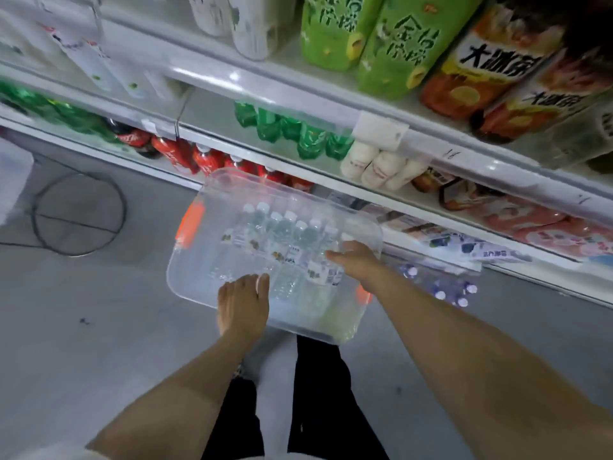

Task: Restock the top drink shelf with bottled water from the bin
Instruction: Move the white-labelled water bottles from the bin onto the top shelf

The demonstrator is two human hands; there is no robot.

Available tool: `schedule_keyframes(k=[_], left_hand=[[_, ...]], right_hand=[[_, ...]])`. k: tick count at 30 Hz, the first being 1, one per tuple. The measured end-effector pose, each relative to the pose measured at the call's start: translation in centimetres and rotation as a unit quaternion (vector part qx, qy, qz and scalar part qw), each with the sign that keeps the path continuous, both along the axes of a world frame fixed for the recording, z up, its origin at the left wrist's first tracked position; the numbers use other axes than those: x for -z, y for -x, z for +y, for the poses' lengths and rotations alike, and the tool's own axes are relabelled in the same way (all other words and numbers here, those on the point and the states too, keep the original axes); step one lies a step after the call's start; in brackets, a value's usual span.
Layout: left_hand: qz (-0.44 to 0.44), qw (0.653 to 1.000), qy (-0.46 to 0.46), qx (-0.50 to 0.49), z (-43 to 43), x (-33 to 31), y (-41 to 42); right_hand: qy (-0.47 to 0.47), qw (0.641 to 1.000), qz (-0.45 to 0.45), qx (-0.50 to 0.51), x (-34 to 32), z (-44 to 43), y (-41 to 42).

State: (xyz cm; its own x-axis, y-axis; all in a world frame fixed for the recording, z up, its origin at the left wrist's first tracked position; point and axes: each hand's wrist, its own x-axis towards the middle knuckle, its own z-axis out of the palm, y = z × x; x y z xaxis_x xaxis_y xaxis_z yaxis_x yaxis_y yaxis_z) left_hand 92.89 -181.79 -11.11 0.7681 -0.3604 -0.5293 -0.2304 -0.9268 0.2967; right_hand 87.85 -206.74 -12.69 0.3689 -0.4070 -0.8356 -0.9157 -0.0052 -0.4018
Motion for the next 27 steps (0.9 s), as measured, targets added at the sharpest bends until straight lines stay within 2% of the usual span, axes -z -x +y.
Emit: schedule_keyframes(k=[4, 18, 22, 25, 27], left_hand=[[-0.036, 0.997, -0.054, 0.03, -0.2, 0.8, 0.8], [-0.066, 0.995, -0.075, -0.009, -0.6, 2.6, 1.4], [-0.073, 0.995, -0.071, -0.008, -0.6, 2.9, 1.4], [-0.074, 0.995, -0.069, -0.01, -0.6, 3.0, 1.4], [-0.074, 0.995, -0.071, -0.009, -0.7, 3.0, 1.4]], right_hand=[[-0.019, 1.0, -0.002, 0.013, 2.7, -0.2, -0.8], [0.045, 0.998, 0.037, 0.028, 6.2, 0.0, -2.0], [0.046, 0.999, 0.011, 0.001, 5.7, 0.0, -1.5], [0.01, 1.0, -0.002, -0.024, 5.7, -0.4, -1.2], [-0.041, 0.999, -0.005, 0.011, 5.5, -0.8, -1.4]])
